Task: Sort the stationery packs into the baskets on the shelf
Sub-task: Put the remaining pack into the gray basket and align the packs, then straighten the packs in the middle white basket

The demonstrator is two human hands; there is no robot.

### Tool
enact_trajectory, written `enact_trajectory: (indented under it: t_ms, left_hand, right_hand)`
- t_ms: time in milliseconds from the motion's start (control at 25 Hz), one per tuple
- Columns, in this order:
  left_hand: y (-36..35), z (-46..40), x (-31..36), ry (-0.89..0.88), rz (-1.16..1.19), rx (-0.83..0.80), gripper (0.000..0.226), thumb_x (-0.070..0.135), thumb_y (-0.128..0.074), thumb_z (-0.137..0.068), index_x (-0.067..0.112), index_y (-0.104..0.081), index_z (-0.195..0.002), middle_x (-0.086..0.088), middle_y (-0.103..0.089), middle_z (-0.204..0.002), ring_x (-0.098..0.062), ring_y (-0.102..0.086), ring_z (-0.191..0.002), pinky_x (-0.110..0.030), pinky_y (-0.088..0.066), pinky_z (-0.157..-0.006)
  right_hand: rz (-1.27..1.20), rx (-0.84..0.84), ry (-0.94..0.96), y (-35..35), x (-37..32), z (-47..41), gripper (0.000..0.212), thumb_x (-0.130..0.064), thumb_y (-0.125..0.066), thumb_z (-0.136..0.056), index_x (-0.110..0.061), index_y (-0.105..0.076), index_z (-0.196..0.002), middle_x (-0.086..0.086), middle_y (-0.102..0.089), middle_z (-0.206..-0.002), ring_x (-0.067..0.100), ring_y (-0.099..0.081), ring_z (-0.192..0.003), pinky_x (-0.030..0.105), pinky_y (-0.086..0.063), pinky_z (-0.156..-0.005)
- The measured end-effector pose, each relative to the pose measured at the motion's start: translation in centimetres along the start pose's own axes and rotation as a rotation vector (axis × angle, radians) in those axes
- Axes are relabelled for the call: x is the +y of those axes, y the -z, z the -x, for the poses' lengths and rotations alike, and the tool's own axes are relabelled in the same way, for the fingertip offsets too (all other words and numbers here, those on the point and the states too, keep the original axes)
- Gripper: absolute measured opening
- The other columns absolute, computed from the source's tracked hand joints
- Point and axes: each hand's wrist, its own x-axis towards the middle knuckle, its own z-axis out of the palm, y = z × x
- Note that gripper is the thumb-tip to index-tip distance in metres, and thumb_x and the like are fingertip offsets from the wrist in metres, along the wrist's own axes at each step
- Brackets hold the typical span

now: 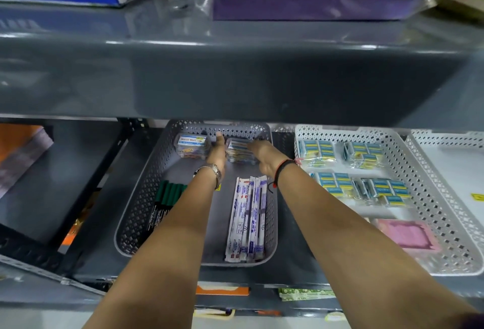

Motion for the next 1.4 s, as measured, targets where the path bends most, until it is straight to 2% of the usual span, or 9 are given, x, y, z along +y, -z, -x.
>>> enact_trajectory:
  t_ms: [80, 160, 280, 520, 600, 760, 960, 1160, 1400]
  left_hand:
    - [0.2, -0.2, -0.2, 0.005, 0.011, 0.008, 0.068, 0.057, -0.018, -0.095, 0.01, -0.031, -0.144, -0.015, -0.028, -0.151, -0.029, -0.028, -0.138, -0.04, -0.028, -0.111]
    - [0.2, -0.3, -0.2, 0.002, 0.018, 0.005, 0.067, 0.056, -0.016, -0.096, 0.012, -0.028, -0.146, -0.015, -0.02, -0.154, -0.029, -0.021, -0.141, -0.041, -0.017, -0.116]
    - [-0.1, -0.1, -0.2, -0.014, 0.022, 0.033, 0.064, 0.054, -0.018, -0.097, 0.015, -0.026, -0.146, -0.018, -0.012, -0.154, -0.032, -0.015, -0.141, -0.041, -0.017, -0.117]
    - [0.0, 0.2, -0.5, -0.055, 0.039, 0.03, 0.068, 0.064, -0.032, -0.085, 0.017, -0.044, -0.132, -0.007, -0.043, -0.14, -0.021, -0.042, -0.126, -0.038, -0.032, -0.108]
    - [-0.2, 2.4, -0.1, -0.119, -0.036, 0.065, 0.05, 0.043, -0.038, -0.091, 0.016, -0.042, -0.133, -0.009, -0.044, -0.136, -0.023, -0.042, -0.125, -0.036, -0.034, -0.103]
    - [-2.5, 6.8, -0.5, -0.428, -0.538, 0.176, 0.036, 0.008, -0.049, -0.093, -0.005, -0.047, -0.126, -0.022, -0.053, -0.13, -0.033, -0.051, -0.118, -0.033, -0.039, -0.098]
    - [-9.7, 9.5, -1.0, -0.897, -1.019, -0.196, 0.036, 0.009, -0.061, -0.086, 0.0, -0.057, -0.121, -0.012, -0.059, -0.127, -0.026, -0.055, -0.115, -0.03, -0.041, -0.099]
    - [-13.2, 8.5, -2.7, -0.799, -1.594, -0.424, 0.071, 0.038, -0.064, -0.083, 0.016, -0.032, -0.143, -0.005, -0.039, -0.146, -0.02, -0.036, -0.133, -0.031, -0.026, -0.113]
    - [-13.8, 8.1, -3.4, -0.687, -1.782, -0.428, 0.08, 0.044, -0.063, -0.082, 0.023, -0.021, -0.147, -0.001, -0.03, -0.151, -0.019, -0.022, -0.14, -0.044, -0.001, -0.117]
  right_hand:
    - [-0.015, -0.026, 0.008, 0.0, 0.2, -0.1, 0.037, -0.008, -0.032, -0.097, 0.005, -0.043, -0.13, 0.02, -0.053, -0.133, 0.026, -0.051, -0.115, 0.031, -0.037, -0.092]
    - [-0.021, -0.061, 0.008, 0.0, 0.4, -0.3, 0.036, -0.008, -0.034, -0.098, 0.005, -0.043, -0.13, 0.017, -0.054, -0.132, 0.028, -0.049, -0.121, 0.029, -0.036, -0.095]
    - [-0.016, -0.086, 0.016, -0.1, 0.5, -0.4, 0.036, -0.008, -0.035, -0.097, 0.004, -0.044, -0.13, 0.017, -0.054, -0.133, 0.026, -0.05, -0.117, 0.032, -0.036, -0.103]
    - [0.005, -0.163, 0.152, 2.2, -0.5, 2.1, 0.026, -0.009, -0.039, -0.096, -0.005, -0.055, -0.077, 0.015, -0.06, -0.089, 0.021, -0.053, -0.08, 0.024, -0.046, -0.074]
    - [-0.02, -0.187, 0.292, 5.3, -0.3, 3.7, 0.03, -0.002, -0.04, -0.095, -0.01, -0.049, -0.067, 0.007, -0.051, -0.069, 0.014, -0.045, -0.063, 0.017, -0.039, -0.056]
    - [0.365, -0.065, 0.495, 15.6, 2.6, 5.1, 0.027, 0.001, -0.052, -0.089, 0.001, -0.056, -0.116, 0.01, -0.059, -0.105, 0.019, -0.056, -0.099, 0.012, -0.042, -0.068]
    - [1.089, -0.225, 0.491, 22.9, 6.3, 4.9, 0.068, -0.01, -0.066, -0.082, -0.011, -0.033, -0.142, 0.012, -0.037, -0.148, 0.024, -0.036, -0.135, 0.024, -0.028, -0.108]
    - [1.135, -0.247, 0.564, 23.2, 7.8, 2.9, 0.082, -0.013, -0.072, -0.073, -0.018, -0.03, -0.144, 0.011, -0.036, -0.151, 0.023, -0.035, -0.137, 0.03, -0.028, -0.113]
    - [1.07, -0.215, 0.663, 22.6, 8.6, 1.9, 0.072, -0.014, -0.069, -0.074, -0.017, -0.038, -0.14, 0.008, -0.047, -0.144, 0.022, -0.045, -0.13, 0.03, -0.037, -0.109]
